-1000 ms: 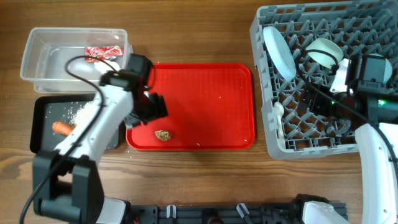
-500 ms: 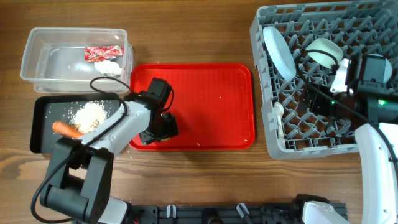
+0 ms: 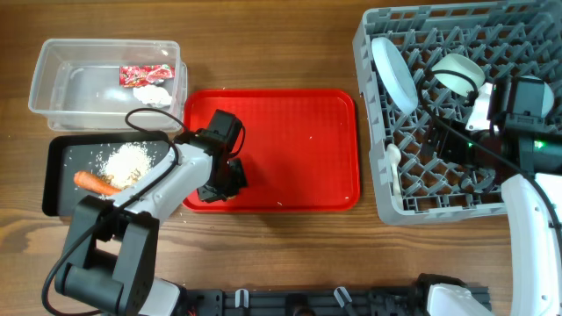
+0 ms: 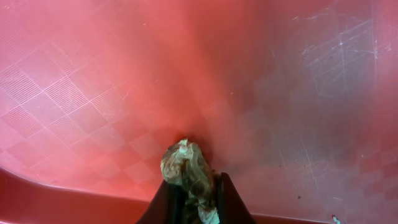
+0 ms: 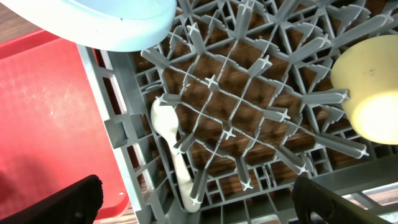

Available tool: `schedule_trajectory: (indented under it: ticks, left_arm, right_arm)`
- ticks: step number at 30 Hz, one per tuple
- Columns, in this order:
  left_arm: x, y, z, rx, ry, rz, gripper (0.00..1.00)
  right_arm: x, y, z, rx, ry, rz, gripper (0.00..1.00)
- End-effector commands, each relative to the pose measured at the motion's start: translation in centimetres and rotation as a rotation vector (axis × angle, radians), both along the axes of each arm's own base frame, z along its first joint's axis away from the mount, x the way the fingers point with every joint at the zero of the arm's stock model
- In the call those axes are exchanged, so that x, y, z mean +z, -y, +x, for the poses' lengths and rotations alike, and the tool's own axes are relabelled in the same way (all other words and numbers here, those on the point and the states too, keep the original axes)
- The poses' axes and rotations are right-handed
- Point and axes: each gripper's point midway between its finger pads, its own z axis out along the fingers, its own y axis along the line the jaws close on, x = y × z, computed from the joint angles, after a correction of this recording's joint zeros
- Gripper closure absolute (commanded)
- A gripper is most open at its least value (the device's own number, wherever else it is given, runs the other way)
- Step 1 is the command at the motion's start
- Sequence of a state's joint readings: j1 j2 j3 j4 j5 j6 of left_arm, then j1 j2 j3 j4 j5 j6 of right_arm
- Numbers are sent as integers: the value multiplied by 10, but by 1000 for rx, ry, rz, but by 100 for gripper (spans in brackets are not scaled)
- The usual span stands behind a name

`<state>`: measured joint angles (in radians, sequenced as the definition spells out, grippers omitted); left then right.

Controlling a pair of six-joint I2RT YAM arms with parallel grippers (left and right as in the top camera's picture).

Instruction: Sort waste into correct bins and load items into the dishwasher rack

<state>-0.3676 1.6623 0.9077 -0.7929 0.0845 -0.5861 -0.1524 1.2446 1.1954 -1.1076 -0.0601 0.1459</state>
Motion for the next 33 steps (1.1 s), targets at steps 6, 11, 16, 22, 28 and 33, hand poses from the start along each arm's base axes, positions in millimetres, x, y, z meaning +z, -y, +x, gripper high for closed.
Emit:
schedule_trajectory:
  ticks: [6, 11, 16, 22, 28, 33]
  left_arm:
    - [28, -24, 29, 38, 94, 9, 95]
    - [64, -91, 55, 233, 229, 85, 86]
    - [79, -165, 70, 472, 329, 106, 84]
    - [89, -248, 71, 710, 428, 150, 82]
    - [70, -303, 53, 861, 394, 230, 82]
    - [38, -314, 45, 893, 307, 233, 71]
  right_arm:
    - [0, 0, 1, -12, -2, 14, 0]
    - [0, 0, 1, -12, -2, 14, 0]
    - [0, 0, 1, -12, -2, 14, 0]
    - [0, 0, 1, -12, -2, 14, 0]
    - [0, 0, 1, -12, -2, 14, 0]
    - [0, 0, 1, -12, -3, 14, 0]
